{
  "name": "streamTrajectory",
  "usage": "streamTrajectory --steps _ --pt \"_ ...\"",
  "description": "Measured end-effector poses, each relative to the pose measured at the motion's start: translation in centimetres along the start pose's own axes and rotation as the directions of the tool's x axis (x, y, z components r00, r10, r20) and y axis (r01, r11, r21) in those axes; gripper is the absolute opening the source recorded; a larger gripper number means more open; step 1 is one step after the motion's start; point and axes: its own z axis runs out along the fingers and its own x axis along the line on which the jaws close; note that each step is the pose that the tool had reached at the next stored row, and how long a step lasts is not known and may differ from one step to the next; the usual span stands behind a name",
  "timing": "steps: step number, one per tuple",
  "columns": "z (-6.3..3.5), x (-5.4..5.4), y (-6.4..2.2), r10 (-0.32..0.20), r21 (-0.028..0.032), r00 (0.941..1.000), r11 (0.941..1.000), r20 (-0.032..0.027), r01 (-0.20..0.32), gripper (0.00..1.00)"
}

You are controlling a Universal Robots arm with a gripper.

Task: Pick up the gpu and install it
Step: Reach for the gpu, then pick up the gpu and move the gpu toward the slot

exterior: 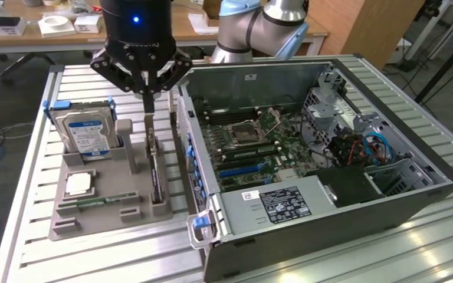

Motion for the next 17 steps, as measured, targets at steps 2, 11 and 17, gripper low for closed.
streamTrajectory --steps 2,11,17 --pt "0.00 0.02 0.00 0.000 0.0000 1.0000 1.0000 0.0000 0.000 0.10" --pt "0.00 0.03 0.00 0.000 0.0000 1.0000 1.0000 0.0000 0.000 0.10" --pt "0.00 0.03 0.00 0.000 0.0000 1.0000 1.0000 0.0000 0.000 0.16"
